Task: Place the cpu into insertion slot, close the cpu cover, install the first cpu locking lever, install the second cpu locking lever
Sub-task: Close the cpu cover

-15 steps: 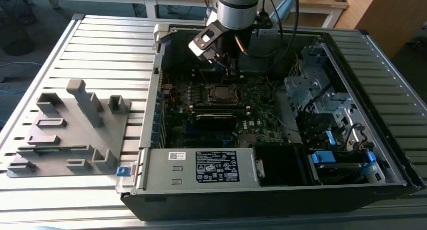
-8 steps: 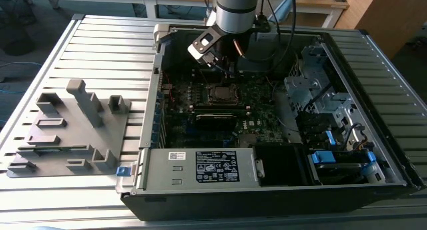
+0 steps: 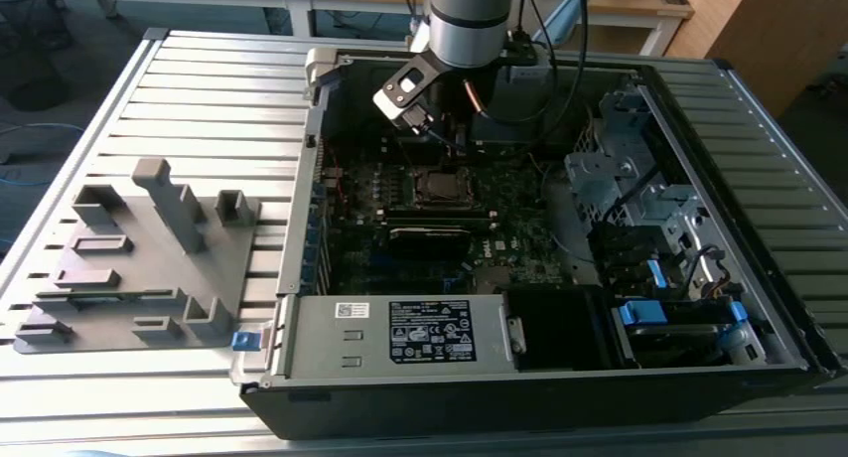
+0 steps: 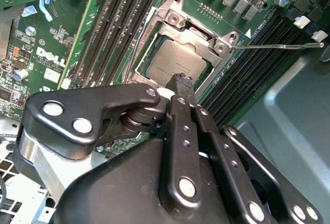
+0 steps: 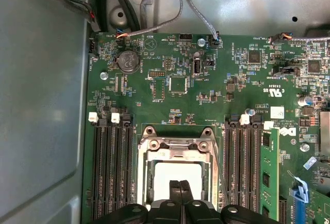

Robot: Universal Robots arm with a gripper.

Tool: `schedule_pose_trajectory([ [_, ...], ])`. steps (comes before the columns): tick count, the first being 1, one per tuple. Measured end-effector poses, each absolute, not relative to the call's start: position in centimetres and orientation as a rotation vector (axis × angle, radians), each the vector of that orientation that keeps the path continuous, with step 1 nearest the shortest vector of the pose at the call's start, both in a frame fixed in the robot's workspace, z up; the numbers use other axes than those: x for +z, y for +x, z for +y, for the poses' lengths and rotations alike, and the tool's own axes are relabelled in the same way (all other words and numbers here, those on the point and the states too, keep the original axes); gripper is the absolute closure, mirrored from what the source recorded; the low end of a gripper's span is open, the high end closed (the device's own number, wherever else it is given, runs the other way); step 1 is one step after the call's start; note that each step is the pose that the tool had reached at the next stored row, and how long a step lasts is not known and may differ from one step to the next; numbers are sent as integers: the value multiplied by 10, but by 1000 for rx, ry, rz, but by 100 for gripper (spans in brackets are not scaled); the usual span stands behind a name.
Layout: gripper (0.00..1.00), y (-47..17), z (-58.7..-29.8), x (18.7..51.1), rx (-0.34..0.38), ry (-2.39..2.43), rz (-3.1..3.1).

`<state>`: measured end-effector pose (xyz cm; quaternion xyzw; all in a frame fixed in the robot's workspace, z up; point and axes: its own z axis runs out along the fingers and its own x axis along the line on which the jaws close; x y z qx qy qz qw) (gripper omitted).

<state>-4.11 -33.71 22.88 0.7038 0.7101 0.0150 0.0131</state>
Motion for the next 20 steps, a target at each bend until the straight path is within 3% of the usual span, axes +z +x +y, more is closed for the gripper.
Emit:
schedule_pose_trajectory([
  [20,89,-41,-337,229,47,2152,2253],
])
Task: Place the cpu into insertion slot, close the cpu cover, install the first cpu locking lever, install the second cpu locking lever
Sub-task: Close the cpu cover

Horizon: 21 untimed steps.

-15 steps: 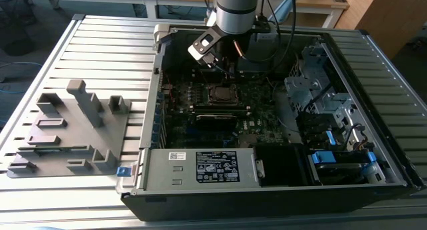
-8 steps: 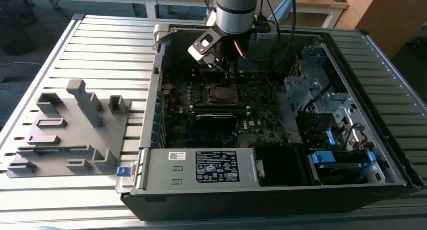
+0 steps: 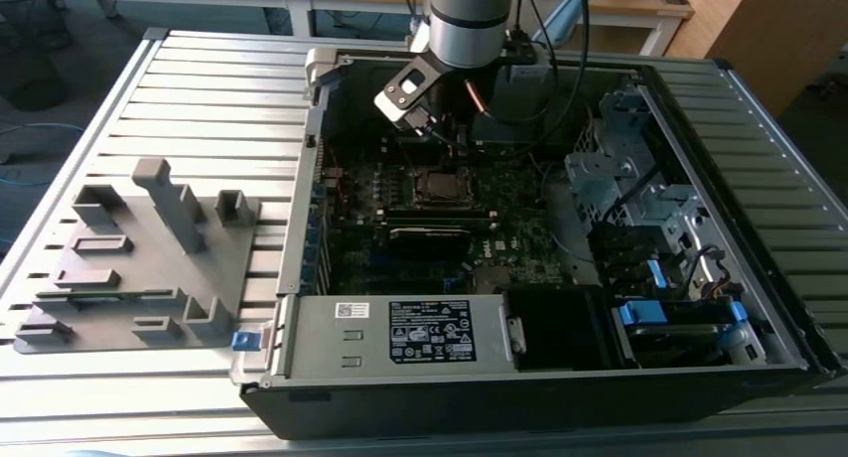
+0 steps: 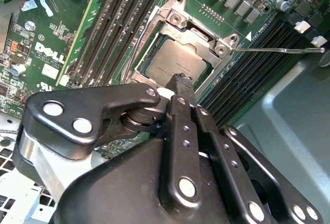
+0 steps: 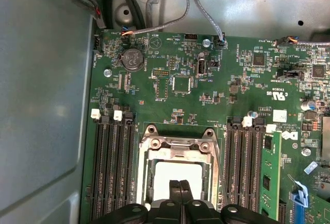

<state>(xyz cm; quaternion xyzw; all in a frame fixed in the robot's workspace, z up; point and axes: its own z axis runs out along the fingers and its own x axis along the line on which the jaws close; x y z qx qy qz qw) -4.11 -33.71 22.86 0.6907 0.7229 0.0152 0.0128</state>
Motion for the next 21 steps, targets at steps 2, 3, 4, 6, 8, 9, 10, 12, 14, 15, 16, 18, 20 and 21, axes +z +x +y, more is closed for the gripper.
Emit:
schedule_pose_trajectory([
  [2,89,-41,-337,229,47,2148,2257],
  [3,89,-41,-337,229,48,2141,2264],
  [4,89,-41,-337,229,48,2131,2274],
  [6,89,-41,-337,229,48,2103,2300],
  [8,89,-41,-337,228,49,2067,2333],
  [9,89,-41,-337,228,49,2049,2349],
  [10,89,-41,-337,228,50,2030,2366],
  [12,89,-41,-337,228,50,1994,2397],
  [14,89,-41,-337,228,51,1952,2432],
  [15,89,-41,-337,228,51,1931,2449],
  [16,89,-41,-337,228,51,1909,2467],
  [18,89,-41,-337,228,52,1864,2501],
  [20,89,-41,-337,228,52,1819,2535],
  [21,89,-41,-337,228,53,1799,2549],
])
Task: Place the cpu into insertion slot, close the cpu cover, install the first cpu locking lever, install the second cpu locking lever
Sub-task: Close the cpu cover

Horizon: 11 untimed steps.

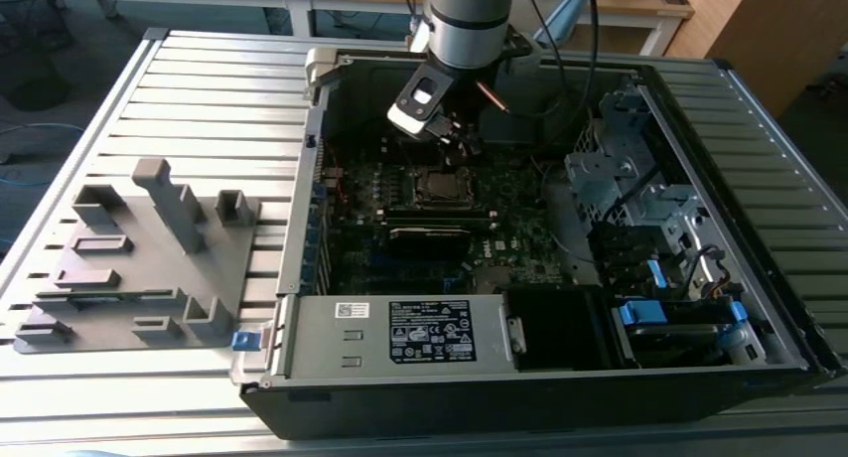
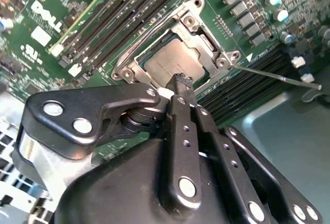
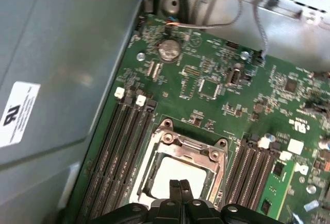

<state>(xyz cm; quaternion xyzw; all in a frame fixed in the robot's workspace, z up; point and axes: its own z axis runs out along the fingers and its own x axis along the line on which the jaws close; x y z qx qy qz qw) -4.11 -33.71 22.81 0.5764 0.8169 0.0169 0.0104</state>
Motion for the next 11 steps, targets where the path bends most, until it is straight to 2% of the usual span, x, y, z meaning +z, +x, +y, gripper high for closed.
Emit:
schedule_pose_trajectory([
  [11,89,-41,-337,228,53,1768,2572],
])
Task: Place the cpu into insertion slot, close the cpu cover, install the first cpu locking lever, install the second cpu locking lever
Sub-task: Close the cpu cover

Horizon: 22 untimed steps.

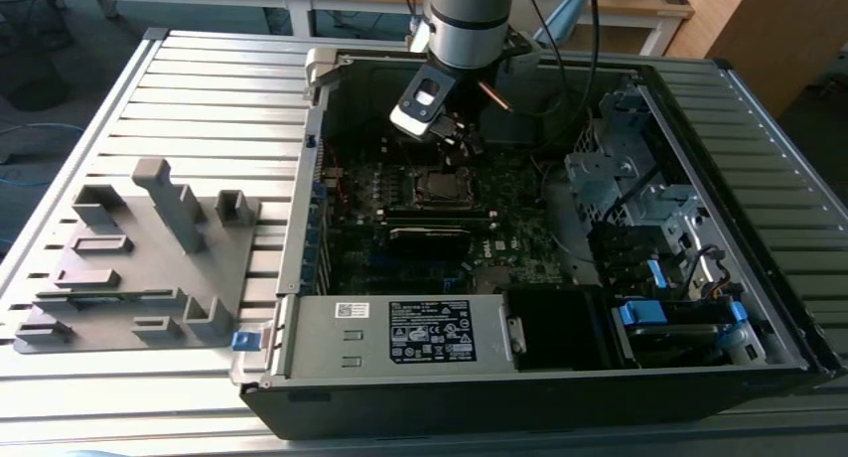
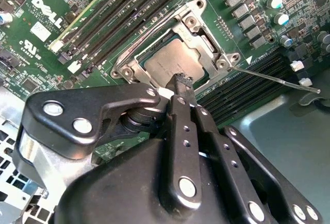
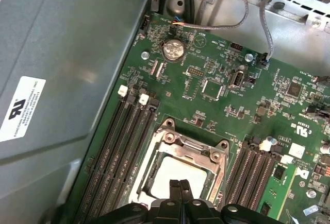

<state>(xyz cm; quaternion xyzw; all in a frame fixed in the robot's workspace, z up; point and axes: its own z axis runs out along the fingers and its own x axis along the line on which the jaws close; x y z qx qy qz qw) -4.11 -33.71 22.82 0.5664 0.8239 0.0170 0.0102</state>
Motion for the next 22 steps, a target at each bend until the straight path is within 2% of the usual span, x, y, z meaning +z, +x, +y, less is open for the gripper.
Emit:
schedule_pose_trajectory([
  [22,89,-41,-337,228,56,1541,2717],
])
